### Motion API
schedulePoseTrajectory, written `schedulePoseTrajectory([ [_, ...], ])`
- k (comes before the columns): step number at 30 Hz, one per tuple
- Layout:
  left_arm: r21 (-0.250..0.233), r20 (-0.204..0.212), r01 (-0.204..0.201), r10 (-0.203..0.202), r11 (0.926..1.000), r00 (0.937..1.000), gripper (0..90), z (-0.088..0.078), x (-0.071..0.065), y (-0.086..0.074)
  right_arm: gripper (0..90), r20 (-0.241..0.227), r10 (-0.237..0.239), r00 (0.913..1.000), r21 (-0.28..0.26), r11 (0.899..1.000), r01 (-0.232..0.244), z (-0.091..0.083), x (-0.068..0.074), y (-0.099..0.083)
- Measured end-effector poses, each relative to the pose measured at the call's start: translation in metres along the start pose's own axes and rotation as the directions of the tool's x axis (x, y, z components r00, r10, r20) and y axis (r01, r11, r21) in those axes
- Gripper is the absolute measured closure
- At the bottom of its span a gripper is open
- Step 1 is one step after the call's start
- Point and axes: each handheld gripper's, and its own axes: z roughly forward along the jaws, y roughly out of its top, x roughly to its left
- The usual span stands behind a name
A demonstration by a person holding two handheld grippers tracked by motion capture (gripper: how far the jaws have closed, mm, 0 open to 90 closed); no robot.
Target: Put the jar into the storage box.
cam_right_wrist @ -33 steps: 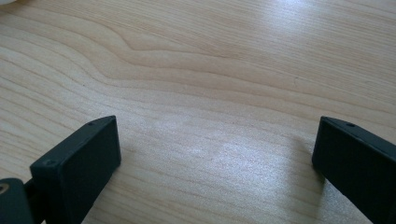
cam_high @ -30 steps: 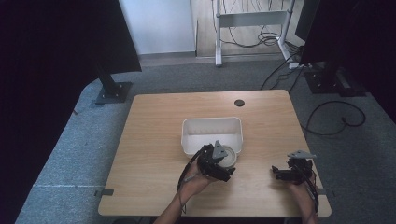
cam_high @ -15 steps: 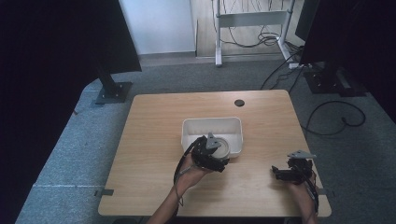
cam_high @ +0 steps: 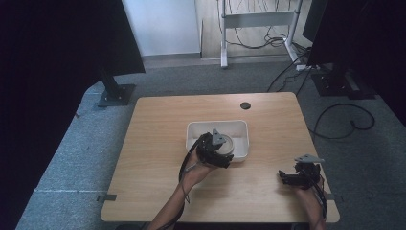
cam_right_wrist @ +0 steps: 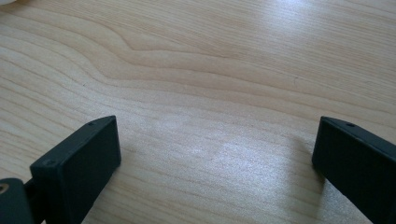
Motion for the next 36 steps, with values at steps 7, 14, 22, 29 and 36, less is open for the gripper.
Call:
schedulePoseTrajectory([
  [7,-0.008,-0.020,0.018,-0.018,0.9998,0.9996,9.8,0.009,0.006,0.001,0.8,0.000,0.000,1.0000,0.000,1.000,0.000,0.000,0.000,0.000],
  [14,-0.003,-0.038,0.042,-0.042,0.9991,0.9984,9.8,0.018,0.014,-0.001,0.8,0.000,0.000,1.0000,0.000,1.000,0.000,0.000,0.000,0.000],
  [22,-0.006,-0.053,0.059,-0.059,0.9982,0.9968,9.8,0.029,0.019,-0.003,0.8,-0.001,-0.001,1.0000,0.000,1.000,0.001,0.000,0.000,0.000],
  [29,-0.010,-0.074,0.073,-0.074,0.9973,0.9946,9.8,0.040,0.019,-0.006,0.8,-0.002,-0.001,1.0000,0.000,1.000,0.001,0.000,0.000,0.000],
  [36,-0.004,-0.092,0.084,-0.084,0.9964,0.9922,9.8,0.048,0.021,-0.012,0.8,-0.003,-0.002,1.0000,0.000,1.000,0.002,0.000,0.000,0.000],
])
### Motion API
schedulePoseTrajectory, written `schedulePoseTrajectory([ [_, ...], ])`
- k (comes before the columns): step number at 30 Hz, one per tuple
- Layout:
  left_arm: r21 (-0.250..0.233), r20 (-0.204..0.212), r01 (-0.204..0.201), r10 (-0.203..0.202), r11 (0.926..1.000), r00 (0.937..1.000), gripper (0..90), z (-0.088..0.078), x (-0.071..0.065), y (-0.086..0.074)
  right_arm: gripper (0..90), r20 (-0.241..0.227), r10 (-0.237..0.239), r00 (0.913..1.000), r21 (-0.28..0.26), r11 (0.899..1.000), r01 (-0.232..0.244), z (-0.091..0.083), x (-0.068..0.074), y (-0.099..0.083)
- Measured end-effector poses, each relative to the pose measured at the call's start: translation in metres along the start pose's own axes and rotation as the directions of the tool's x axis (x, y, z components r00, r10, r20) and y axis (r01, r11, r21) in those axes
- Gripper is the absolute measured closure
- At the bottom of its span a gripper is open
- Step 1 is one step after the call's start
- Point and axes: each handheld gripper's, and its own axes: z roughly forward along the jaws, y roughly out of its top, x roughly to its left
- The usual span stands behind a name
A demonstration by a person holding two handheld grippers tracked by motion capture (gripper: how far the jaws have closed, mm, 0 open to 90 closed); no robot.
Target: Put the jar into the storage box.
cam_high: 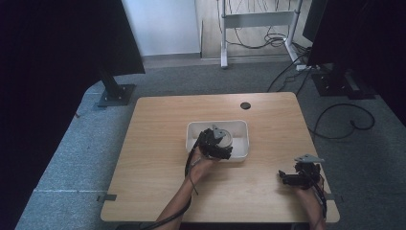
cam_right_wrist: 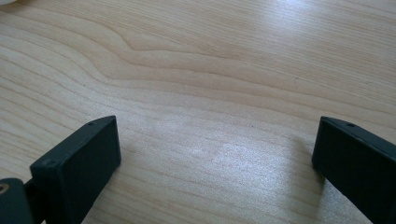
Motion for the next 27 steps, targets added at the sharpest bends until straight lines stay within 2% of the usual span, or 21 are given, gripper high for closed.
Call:
schedulePoseTrajectory([
  [19,0.052,-0.027,0.024,-0.023,0.9983,0.9994,9.8,0.019,0.001,-0.010,0.8,0.000,0.000,1.0000,0.000,1.000,0.000,0.000,0.000,0.000],
  [24,0.049,-0.024,0.038,-0.037,0.9981,0.9990,9.8,0.019,0.002,-0.010,0.8,-0.001,-0.001,1.0000,0.000,1.000,0.001,0.000,0.000,0.000],
  [27,0.056,-0.013,0.062,-0.062,0.9965,0.9980,9.8,0.019,0.005,-0.010,0.8,0.000,-0.001,1.0000,0.000,1.000,0.001,0.000,0.000,0.000],
])
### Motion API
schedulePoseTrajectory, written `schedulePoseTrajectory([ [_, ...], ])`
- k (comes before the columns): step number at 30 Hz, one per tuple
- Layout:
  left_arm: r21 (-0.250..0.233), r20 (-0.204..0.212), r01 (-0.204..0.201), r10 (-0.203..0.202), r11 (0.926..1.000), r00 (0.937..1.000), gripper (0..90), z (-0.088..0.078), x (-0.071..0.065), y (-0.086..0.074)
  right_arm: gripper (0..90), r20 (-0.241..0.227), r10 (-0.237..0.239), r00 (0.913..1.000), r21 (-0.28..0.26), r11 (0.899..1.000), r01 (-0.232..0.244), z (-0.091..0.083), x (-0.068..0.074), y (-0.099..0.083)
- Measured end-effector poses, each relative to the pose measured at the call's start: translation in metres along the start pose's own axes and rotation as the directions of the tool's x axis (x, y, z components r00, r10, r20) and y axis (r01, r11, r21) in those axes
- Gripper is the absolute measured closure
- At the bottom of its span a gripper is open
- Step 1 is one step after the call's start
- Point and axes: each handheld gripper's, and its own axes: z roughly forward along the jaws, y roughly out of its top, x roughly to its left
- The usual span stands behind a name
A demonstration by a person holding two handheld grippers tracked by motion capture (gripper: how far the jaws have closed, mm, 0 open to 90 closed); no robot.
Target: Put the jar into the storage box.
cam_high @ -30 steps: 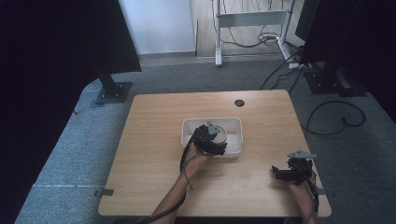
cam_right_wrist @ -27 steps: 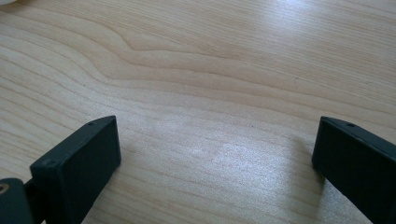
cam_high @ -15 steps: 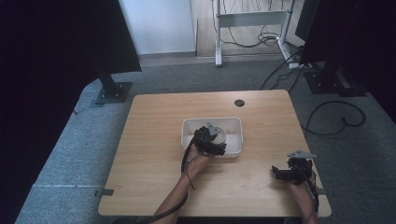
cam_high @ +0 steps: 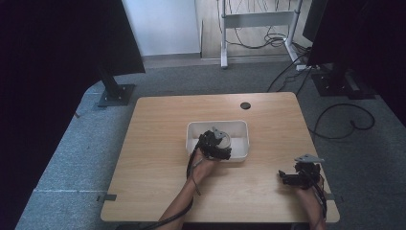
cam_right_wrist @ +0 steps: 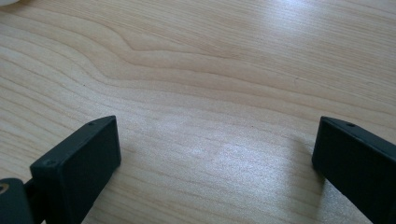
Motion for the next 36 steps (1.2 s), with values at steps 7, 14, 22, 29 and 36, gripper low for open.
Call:
schedulePoseTrajectory([
  [7,0.006,0.015,0.034,-0.035,0.9994,0.9993,9.6,0.000,0.003,0.000,0.8,0.000,0.000,1.0000,0.000,1.000,0.000,0.000,0.000,0.000],
  [14,0.010,0.022,0.034,-0.034,0.9994,0.9992,8.9,0.000,0.004,0.000,0.8,0.000,0.000,1.0000,0.000,1.000,0.000,0.000,0.000,0.000],
  [22,-0.018,0.036,0.030,-0.029,0.9994,0.9989,4.4,-0.006,0.004,0.002,0.8,0.000,0.000,1.0000,0.000,1.000,0.000,0.000,0.000,0.000],
  [29,-0.027,0.037,0.017,-0.016,0.9995,0.9992,4.0,-0.014,0.005,0.004,0.8,0.000,0.000,1.0000,0.000,1.000,0.000,0.000,0.000,0.000],
  [36,-0.035,0.034,0.000,0.001,0.9994,0.9994,4.0,-0.023,0.006,0.007,0.8,0.000,0.000,1.0000,0.000,1.000,0.000,0.000,0.000,0.000],
])
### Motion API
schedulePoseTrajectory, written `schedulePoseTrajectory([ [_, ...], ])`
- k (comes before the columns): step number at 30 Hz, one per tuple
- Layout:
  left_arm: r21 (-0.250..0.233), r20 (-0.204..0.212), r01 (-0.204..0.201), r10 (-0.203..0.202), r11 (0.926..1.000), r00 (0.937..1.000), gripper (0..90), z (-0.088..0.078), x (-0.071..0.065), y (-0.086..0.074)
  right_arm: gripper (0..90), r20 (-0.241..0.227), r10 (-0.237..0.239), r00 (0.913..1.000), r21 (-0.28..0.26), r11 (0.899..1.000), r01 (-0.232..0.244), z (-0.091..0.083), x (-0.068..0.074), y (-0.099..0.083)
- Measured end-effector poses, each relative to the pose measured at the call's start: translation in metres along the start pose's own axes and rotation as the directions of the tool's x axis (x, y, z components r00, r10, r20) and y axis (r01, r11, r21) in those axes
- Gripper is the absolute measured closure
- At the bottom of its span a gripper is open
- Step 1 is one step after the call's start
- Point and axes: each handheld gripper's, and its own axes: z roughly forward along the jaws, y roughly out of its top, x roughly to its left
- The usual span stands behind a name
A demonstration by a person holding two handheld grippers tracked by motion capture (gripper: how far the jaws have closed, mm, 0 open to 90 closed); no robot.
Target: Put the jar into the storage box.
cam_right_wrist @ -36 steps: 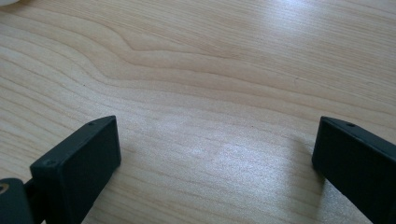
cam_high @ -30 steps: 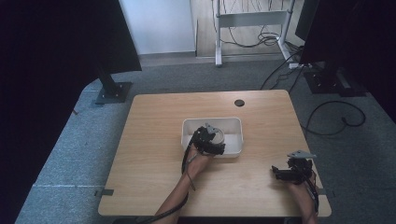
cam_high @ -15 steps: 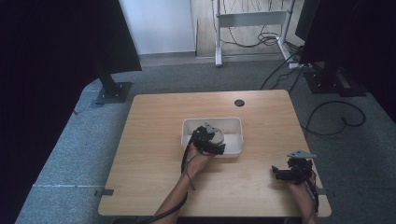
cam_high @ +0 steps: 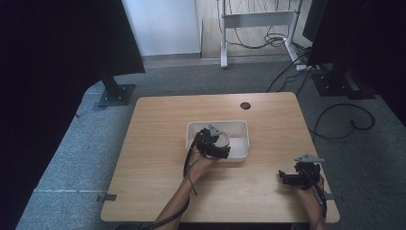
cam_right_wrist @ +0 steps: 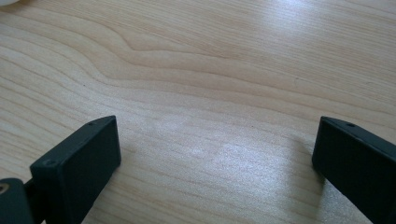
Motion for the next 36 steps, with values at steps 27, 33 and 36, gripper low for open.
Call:
schedulePoseTrajectory([
  [27,-0.042,0.030,-0.026,0.027,0.9988,0.9992,4.8,-0.033,0.001,-0.004,0.8,0.000,0.000,1.0000,0.000,1.000,0.000,0.000,0.000,0.000],
  [33,-0.050,0.041,-0.036,0.038,0.9981,0.9984,5.3,-0.039,0.000,-0.008,0.8,0.000,0.000,1.0000,0.000,1.000,0.000,0.000,0.000,0.000],
  [36,-0.060,0.048,-0.032,0.035,0.9977,0.9982,5.4,-0.042,0.000,-0.010,0.8,0.000,0.000,1.0000,0.000,1.000,0.000,0.000,0.000,0.000],
])
